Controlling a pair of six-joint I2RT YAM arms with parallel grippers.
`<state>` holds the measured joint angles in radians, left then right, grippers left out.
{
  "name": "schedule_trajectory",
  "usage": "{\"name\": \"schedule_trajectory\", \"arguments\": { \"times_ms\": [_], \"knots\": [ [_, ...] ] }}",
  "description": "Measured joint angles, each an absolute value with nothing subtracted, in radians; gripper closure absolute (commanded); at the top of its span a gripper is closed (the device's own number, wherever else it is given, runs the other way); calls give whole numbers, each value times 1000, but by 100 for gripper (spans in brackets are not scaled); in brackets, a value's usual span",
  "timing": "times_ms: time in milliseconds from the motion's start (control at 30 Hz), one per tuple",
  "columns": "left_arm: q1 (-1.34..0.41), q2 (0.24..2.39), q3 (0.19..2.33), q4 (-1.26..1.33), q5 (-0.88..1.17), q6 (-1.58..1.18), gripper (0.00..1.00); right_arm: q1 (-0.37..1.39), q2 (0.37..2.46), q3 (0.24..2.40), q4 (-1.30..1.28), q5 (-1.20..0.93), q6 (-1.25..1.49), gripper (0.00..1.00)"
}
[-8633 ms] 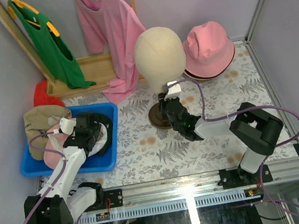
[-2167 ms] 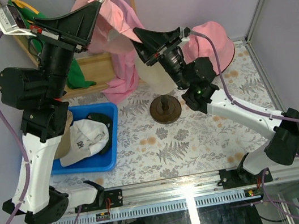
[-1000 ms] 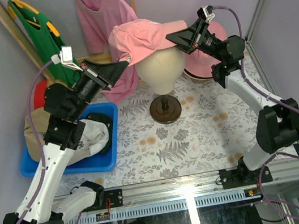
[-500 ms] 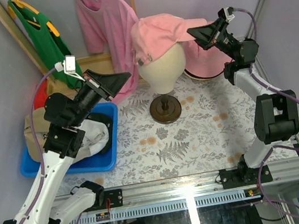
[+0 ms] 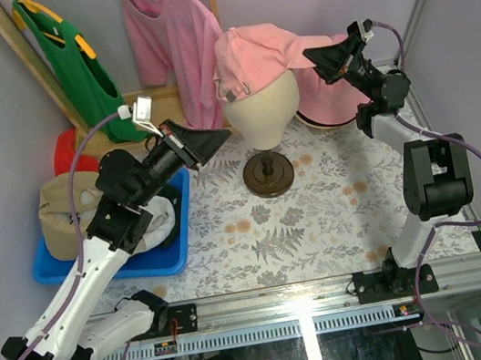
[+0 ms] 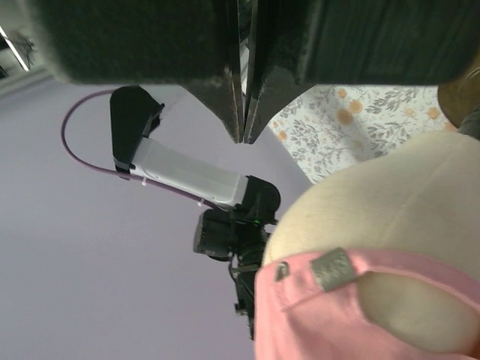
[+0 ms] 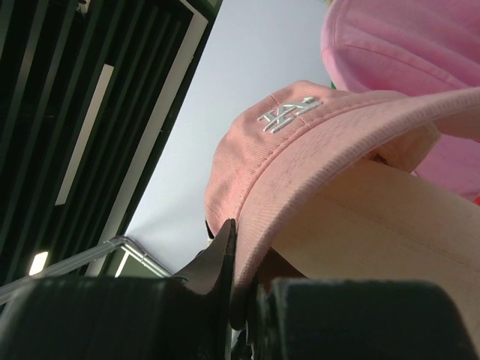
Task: Stack the hats
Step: Place the hat on the hat stand.
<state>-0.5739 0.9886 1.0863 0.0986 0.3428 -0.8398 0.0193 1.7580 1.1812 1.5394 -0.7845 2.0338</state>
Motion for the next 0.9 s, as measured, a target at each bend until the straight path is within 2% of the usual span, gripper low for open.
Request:
{"name": "schedule_trajectory", "arguments": {
  "times_ms": [100,167,300,400,533,900],
  "knots": [
    [-575,967,1064,93,270,-838,98,20,1765,1181,1561,-793,2053,100],
    [-575,947,1050,87,213,-841,91,19,1765,1181,1563,-798,2062,100],
    [-575,921,1041,77,96,-868,90,19,1765,1177,1567,-803,2067,100],
    [-575,920,1037,74,36,-903,92,19,1759,1161,1571,-803,2069,100],
    [-577,937,1018,74,20,-962,100,19,1726,1112,1572,-804,2066,100],
    [-690,1073,973,87,36,-1065,100,71,1573,966,1538,-806,1934,100]
  ]
}}
